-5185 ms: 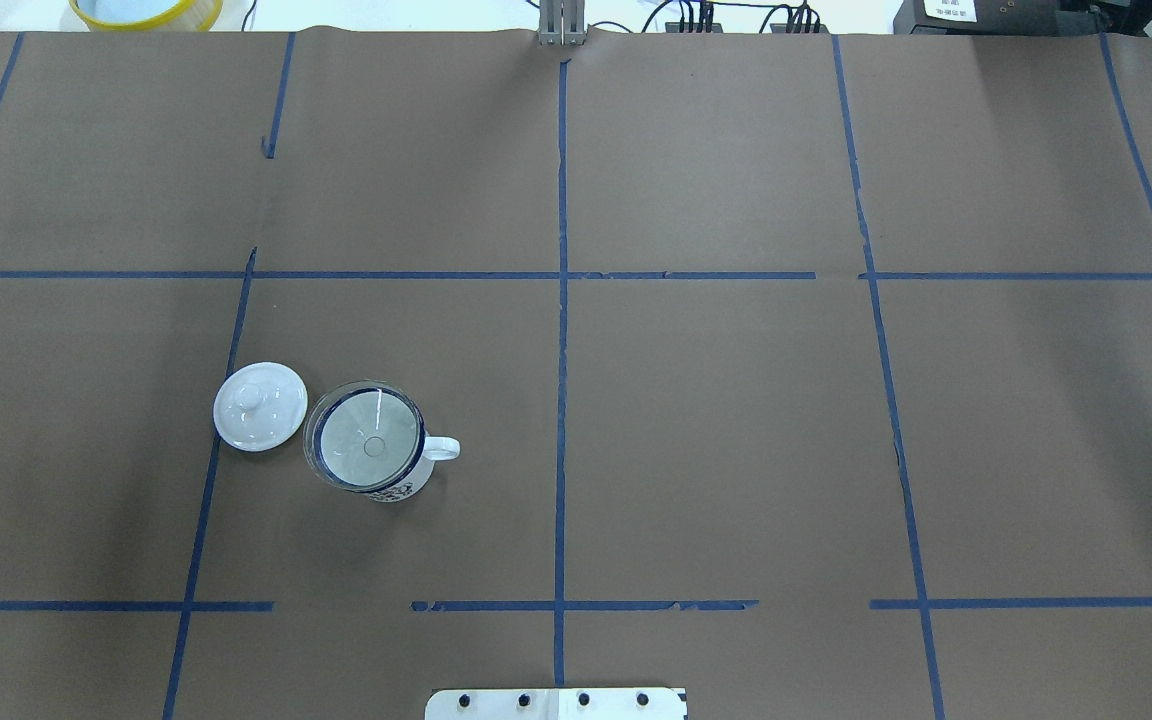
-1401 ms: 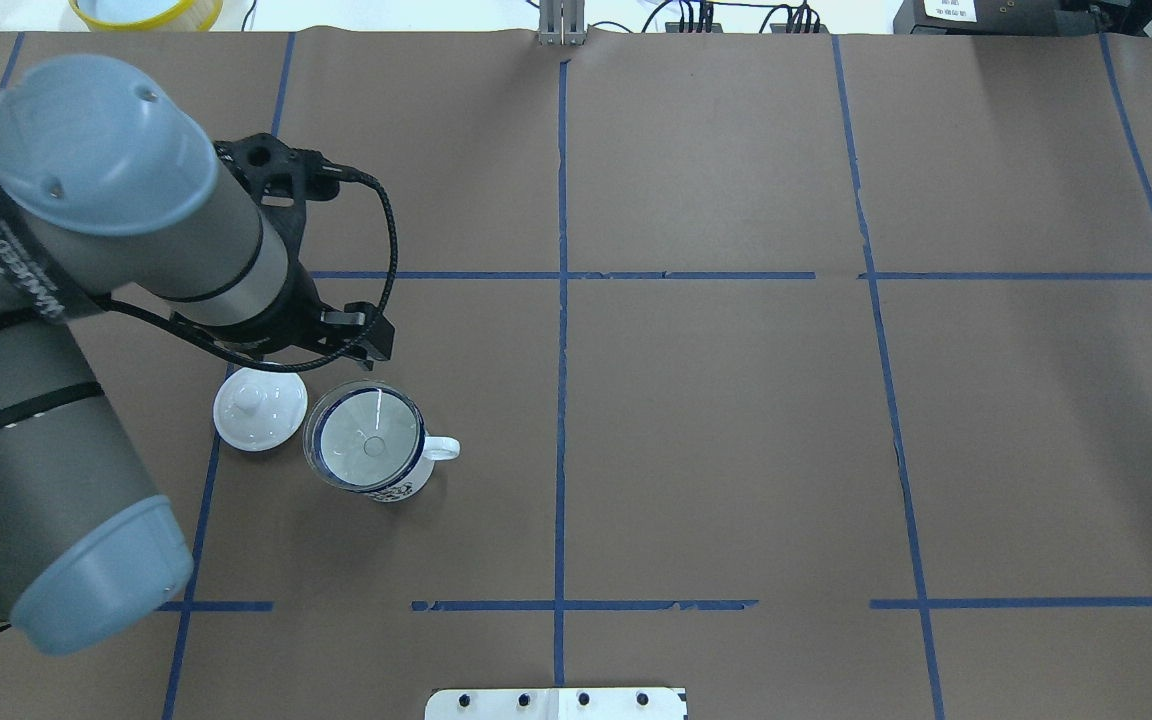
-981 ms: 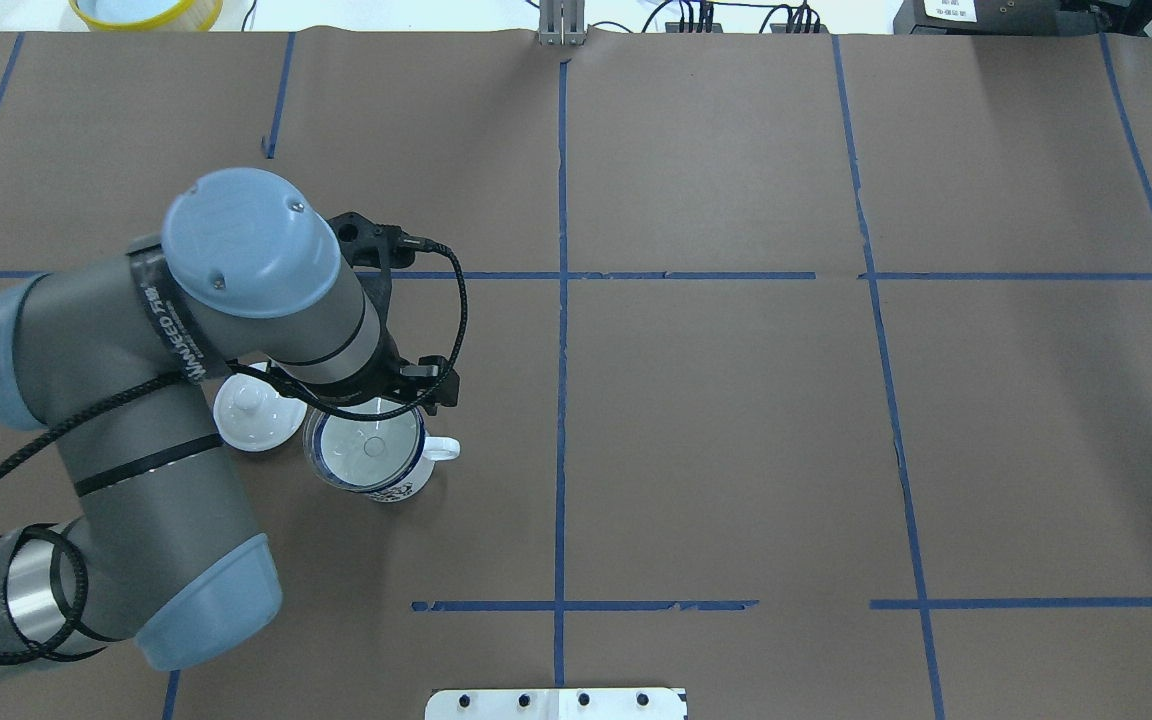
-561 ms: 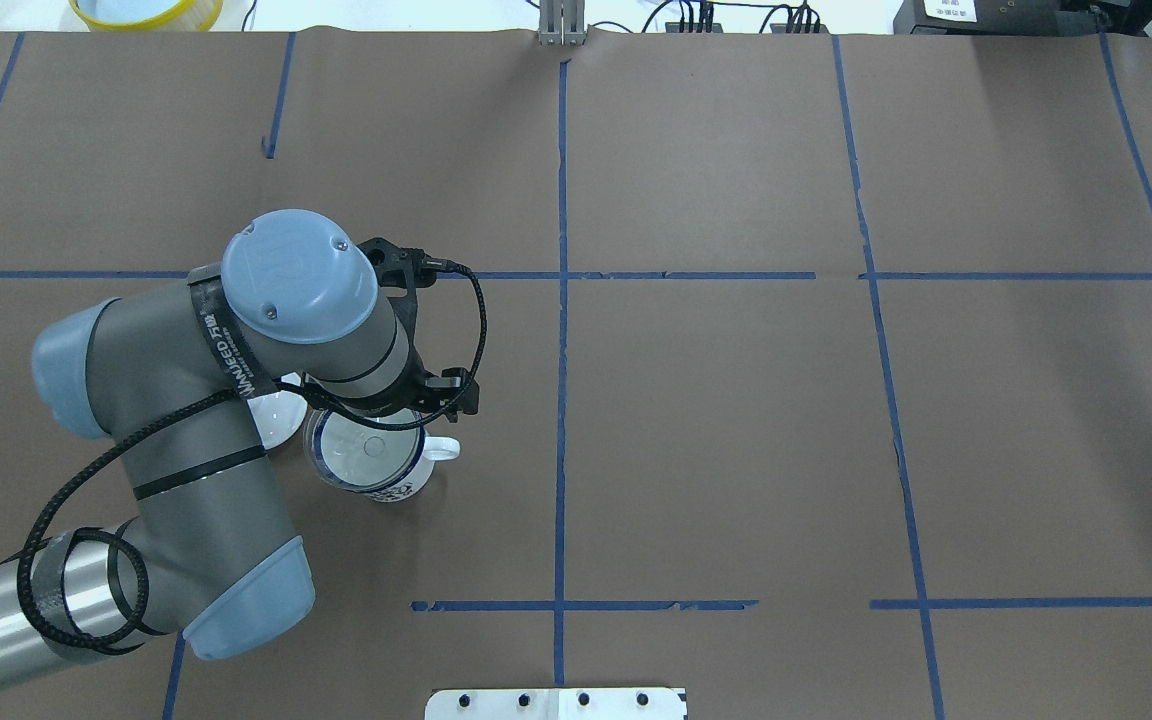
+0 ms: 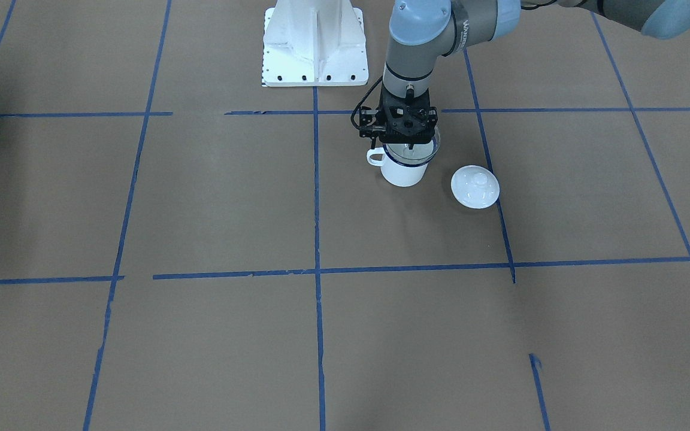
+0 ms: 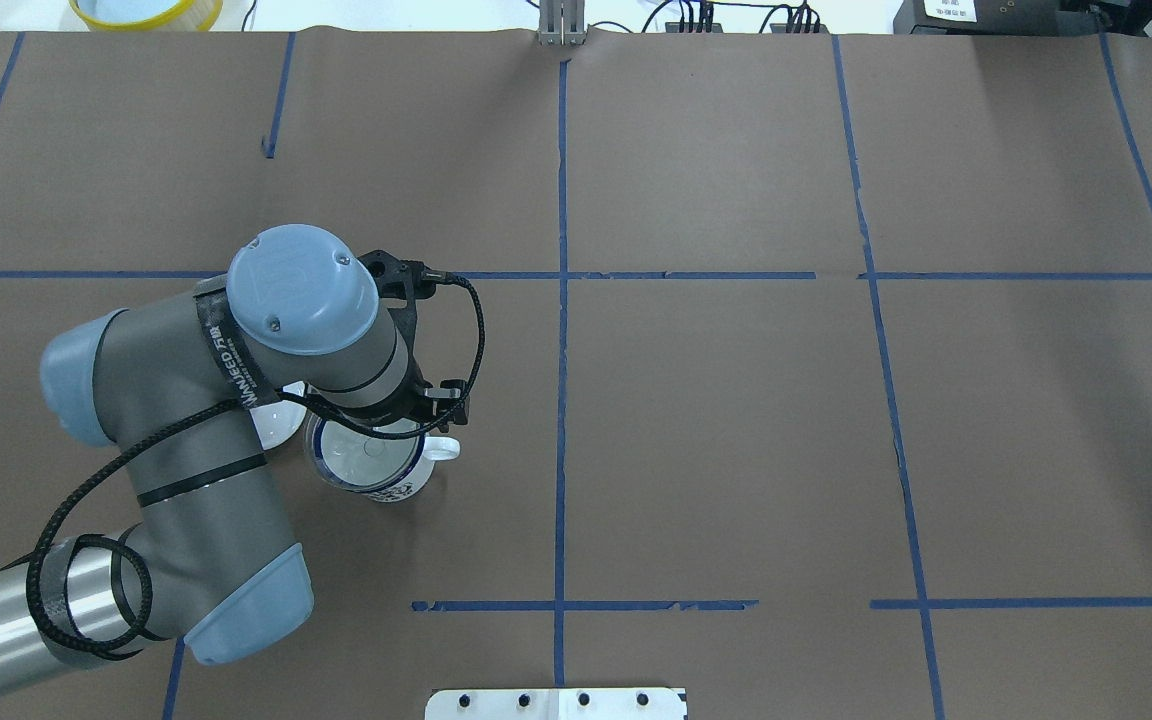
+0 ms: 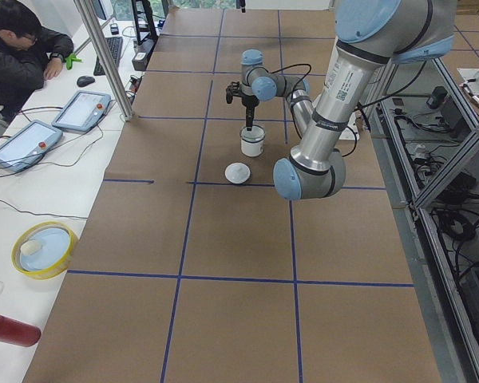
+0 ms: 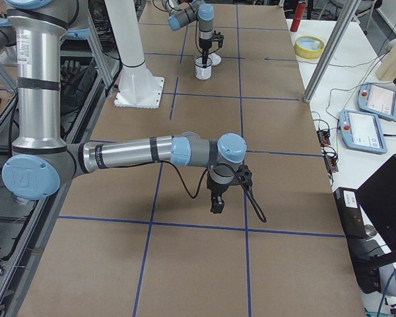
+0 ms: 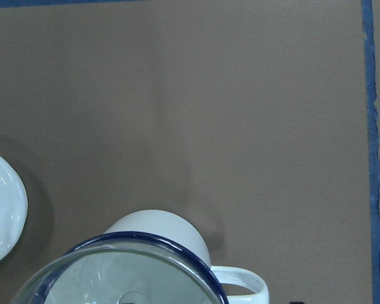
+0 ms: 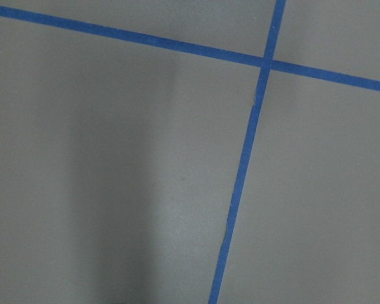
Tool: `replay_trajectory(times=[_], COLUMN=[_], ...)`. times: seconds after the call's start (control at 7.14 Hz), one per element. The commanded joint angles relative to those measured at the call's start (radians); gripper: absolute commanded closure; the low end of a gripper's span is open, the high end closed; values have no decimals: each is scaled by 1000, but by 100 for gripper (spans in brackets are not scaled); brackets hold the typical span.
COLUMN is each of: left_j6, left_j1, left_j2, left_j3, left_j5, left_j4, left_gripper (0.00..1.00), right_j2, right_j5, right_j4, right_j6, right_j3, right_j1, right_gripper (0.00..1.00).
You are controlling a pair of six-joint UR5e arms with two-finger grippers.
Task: Remove funnel from cup
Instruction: 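Lower the left gripper and close it on the funnel stem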
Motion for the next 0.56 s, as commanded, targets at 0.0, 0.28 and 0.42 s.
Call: replay_trajectory(times=[0.0, 0.28, 0.42], left_j6=[-6, -36, -36], left_j1=[0, 3, 5], left_j2=[2, 2, 2], left_j3=[-8, -9, -6], left_j5=[-3, -5, -5], left_j4=[1, 1, 1], left_gripper=[52, 55, 55], right_j2=[0, 0, 0], right_j5=[0, 0, 0], right_j4=[0, 0, 0], right_j6=[0, 0, 0], right_j3=[0, 0, 0], right_j1=[0, 0, 0], right_gripper=[0, 0, 0])
